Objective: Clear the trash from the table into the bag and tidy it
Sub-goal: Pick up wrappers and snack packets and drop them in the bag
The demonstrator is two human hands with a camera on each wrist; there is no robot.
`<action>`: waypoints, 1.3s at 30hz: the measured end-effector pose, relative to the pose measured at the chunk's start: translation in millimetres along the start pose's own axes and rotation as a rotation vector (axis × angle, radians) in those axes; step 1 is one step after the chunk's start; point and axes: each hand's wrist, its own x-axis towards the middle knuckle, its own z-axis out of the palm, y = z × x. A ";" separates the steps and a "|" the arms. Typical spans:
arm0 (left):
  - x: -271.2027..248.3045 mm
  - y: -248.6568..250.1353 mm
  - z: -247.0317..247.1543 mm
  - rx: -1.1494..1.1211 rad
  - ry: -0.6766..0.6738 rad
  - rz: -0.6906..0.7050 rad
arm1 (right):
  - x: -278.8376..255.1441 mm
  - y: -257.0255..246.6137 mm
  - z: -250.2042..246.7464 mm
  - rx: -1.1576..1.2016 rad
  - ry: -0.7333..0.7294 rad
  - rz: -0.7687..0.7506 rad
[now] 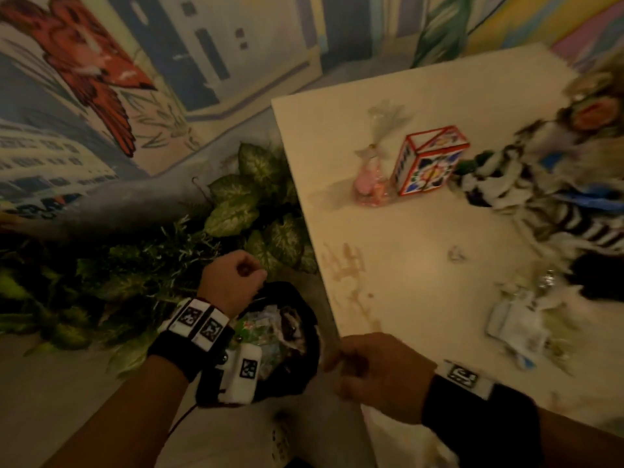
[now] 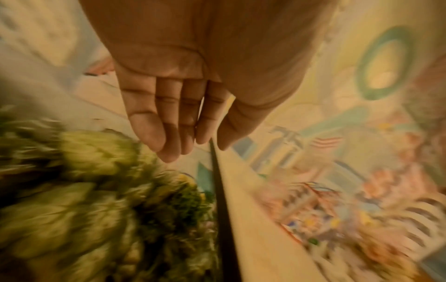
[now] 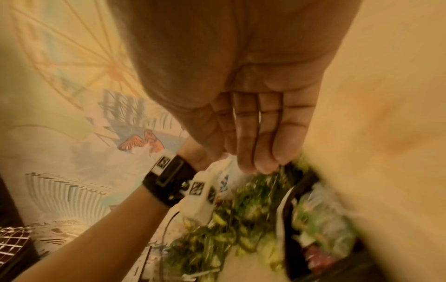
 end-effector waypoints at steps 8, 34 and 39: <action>-39.6 126.3 70.9 0.028 -0.017 0.135 | -109.2 126.3 -113.4 -0.195 0.233 0.109; -82.1 278.8 241.9 0.567 -0.445 0.231 | -127.5 241.0 -179.6 -0.575 0.254 0.247; -94.7 278.2 250.4 0.532 -0.458 0.196 | -107.8 230.2 -183.4 -0.681 0.219 0.304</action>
